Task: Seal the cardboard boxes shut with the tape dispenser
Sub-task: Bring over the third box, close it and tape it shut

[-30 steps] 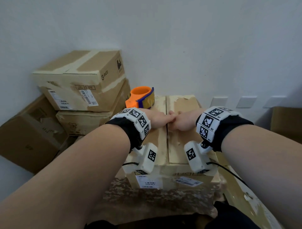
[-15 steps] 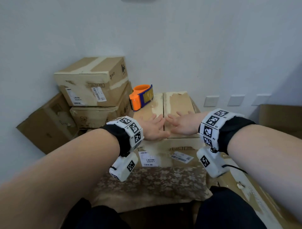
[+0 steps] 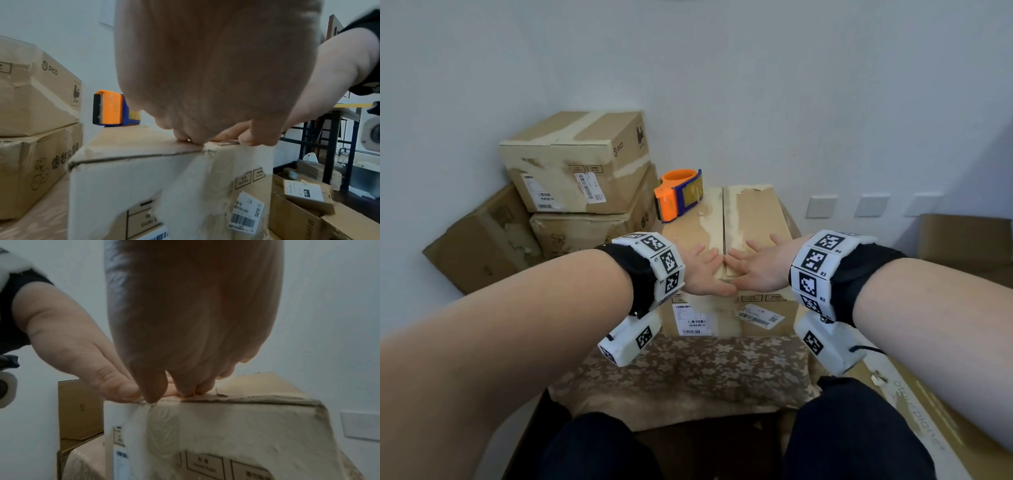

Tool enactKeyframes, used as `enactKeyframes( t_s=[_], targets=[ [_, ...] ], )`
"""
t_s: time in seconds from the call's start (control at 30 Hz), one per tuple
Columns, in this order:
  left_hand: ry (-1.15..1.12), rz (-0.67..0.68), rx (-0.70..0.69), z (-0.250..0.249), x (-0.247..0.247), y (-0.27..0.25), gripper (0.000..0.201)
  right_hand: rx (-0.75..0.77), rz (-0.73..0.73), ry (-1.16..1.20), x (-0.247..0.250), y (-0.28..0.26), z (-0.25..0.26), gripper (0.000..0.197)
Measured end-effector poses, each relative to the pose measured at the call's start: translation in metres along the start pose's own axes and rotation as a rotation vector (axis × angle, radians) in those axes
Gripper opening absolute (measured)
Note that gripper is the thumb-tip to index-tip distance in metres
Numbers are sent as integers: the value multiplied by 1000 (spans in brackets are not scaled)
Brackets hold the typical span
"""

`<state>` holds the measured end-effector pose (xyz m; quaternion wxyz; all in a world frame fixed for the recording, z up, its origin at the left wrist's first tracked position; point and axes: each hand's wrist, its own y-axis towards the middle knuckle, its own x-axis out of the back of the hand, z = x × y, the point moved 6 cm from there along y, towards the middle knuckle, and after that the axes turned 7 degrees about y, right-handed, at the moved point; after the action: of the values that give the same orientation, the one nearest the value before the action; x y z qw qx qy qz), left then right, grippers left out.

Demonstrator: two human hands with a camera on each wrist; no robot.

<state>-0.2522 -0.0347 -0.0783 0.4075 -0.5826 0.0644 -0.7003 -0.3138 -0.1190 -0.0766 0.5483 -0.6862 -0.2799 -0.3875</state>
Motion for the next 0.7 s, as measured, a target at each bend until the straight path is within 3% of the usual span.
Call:
enactKeyframes(
  t_s=[0.17, 0.33, 0.5, 0.57, 0.7],
  targets=[
    [-52, -56, 5, -3, 22, 8, 55, -1, -27, 10, 15, 7, 1, 57],
    [-65, 35, -28, 13, 24, 57, 24, 5, -56, 86, 30, 23, -4, 50],
    [-42, 12, -17, 36, 38, 81, 46, -8, -25, 207, 41, 62, -18, 47],
    [-50, -57, -26, 47, 52, 76, 48, -58, -10, 199, 46, 67, -20, 45],
    [-156, -431, 94, 80, 92, 65, 34, -63, -99, 263, 67, 71, -28, 45]
  ],
)
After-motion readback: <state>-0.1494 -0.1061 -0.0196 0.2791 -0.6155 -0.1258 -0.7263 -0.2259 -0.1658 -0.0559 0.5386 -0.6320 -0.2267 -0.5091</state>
